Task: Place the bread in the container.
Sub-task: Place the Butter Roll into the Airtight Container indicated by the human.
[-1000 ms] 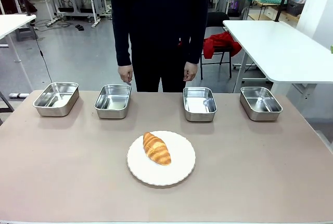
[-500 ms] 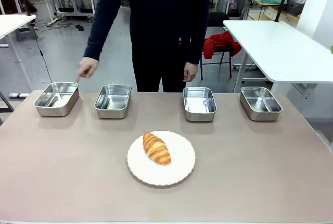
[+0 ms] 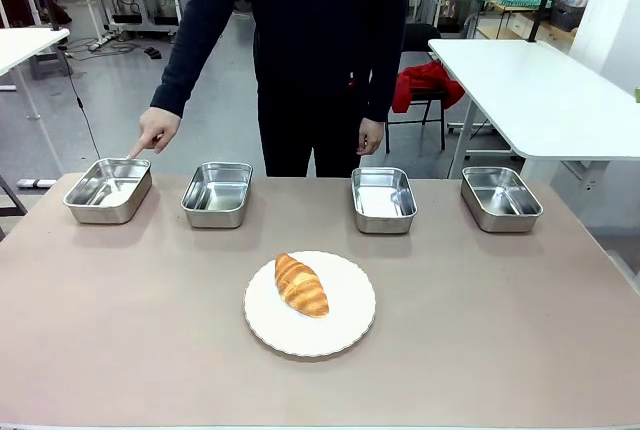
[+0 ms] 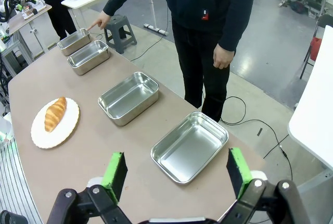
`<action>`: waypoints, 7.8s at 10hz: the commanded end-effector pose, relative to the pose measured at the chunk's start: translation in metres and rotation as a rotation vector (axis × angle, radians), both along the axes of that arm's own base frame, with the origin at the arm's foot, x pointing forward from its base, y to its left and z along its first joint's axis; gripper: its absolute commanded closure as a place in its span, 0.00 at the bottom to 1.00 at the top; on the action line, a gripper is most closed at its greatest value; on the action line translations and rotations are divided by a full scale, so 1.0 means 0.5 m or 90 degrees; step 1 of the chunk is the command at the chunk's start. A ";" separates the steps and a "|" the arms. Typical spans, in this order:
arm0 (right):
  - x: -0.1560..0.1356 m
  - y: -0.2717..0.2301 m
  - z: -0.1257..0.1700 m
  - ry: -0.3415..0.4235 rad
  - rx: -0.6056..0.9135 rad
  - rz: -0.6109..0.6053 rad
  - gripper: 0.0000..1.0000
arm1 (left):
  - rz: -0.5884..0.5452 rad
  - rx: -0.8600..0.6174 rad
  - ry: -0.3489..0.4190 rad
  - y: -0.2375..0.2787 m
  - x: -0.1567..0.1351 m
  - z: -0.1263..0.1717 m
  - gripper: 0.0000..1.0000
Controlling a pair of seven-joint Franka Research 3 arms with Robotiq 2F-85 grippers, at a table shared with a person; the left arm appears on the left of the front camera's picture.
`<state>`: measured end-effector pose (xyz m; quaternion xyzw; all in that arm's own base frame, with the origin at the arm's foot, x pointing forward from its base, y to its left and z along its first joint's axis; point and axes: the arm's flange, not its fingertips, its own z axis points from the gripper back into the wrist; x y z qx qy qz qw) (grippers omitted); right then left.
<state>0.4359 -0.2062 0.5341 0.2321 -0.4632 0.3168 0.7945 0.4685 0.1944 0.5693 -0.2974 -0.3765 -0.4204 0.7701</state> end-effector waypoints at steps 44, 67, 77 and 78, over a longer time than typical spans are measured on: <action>-0.001 0.001 0.002 -0.001 -0.005 0.006 0.00 | 0.746 0.228 0.527 -1.118 -0.241 -0.362 0.00; -0.001 0.001 0.002 -0.001 -0.005 0.006 0.00 | 0.765 0.261 0.627 -1.133 -0.130 -0.518 0.59; -0.001 0.001 0.002 -0.001 -0.005 0.006 0.00 | 0.444 0.354 0.471 -0.720 0.044 -0.215 0.51; -0.001 0.001 0.002 -0.001 -0.005 0.006 0.00 | 0.403 0.351 0.446 -0.665 0.062 -0.203 0.51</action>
